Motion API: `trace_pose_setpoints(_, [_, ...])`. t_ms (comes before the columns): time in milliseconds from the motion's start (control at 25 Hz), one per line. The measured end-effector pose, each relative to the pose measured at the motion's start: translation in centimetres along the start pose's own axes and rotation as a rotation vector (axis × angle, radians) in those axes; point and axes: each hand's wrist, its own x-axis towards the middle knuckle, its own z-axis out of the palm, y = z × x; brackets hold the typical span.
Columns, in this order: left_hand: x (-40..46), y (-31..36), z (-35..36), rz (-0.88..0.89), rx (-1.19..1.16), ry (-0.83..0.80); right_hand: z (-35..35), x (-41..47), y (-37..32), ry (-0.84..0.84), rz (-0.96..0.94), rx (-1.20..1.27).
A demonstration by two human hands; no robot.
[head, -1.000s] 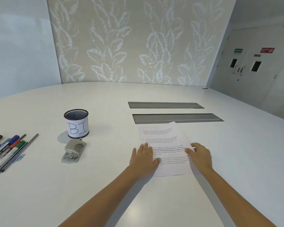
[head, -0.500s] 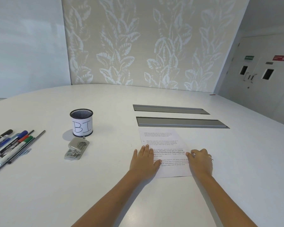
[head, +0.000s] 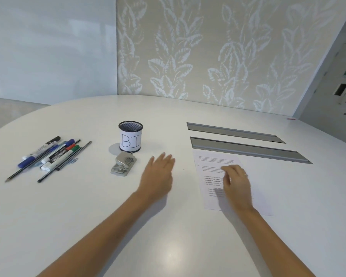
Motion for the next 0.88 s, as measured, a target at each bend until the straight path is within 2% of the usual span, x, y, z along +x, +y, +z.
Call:
trace_pose_setpoints(80, [-0.5,-3.7,-1.2,-0.039,0.073,-0.032,2.0,0.9,-3.4,-0.151,-0.096,0.073])
trace_pose_setpoints(160, [-1.4,-6.0,-1.4,-0.001,0.077,-0.103,4.2,1.8,-6.0,-0.309,-0.133,0.078])
trace_pose_setpoints(280, [-3.0,-6.9,-0.5,0.056,-0.039,-0.188,7.1,3.0,-7.8,-0.511,-0.032,-0.060])
trace_pose_setpoints(360, [-3.5,-7.0,0.2,0.041,-0.114,-0.211,7.9,3.3,-8.2,-0.579,0.023,-0.188])
trace_pose_setpoints(600, [-3.3,-7.2,0.7,0.033,-0.176,-0.245,7.5,1.3,-9.3,-0.584,-0.071,-0.222])
trace_pose_setpoints(760, [-3.3,-7.2,0.8,0.039,-0.170,-0.245,6.5,-1.3,-10.4,-0.544,-0.157,-0.046])
trace_pose_setpoints(840, [-3.3,-7.2,0.8,0.044,-0.168,-0.243,6.5,-2.0,-10.8,-0.495,-0.110,0.094])
trace_pose_setpoints(880, [-3.3,-7.2,0.7,0.046,-0.166,-0.243,6.5,-2.2,-10.7,-0.445,-0.025,0.192])
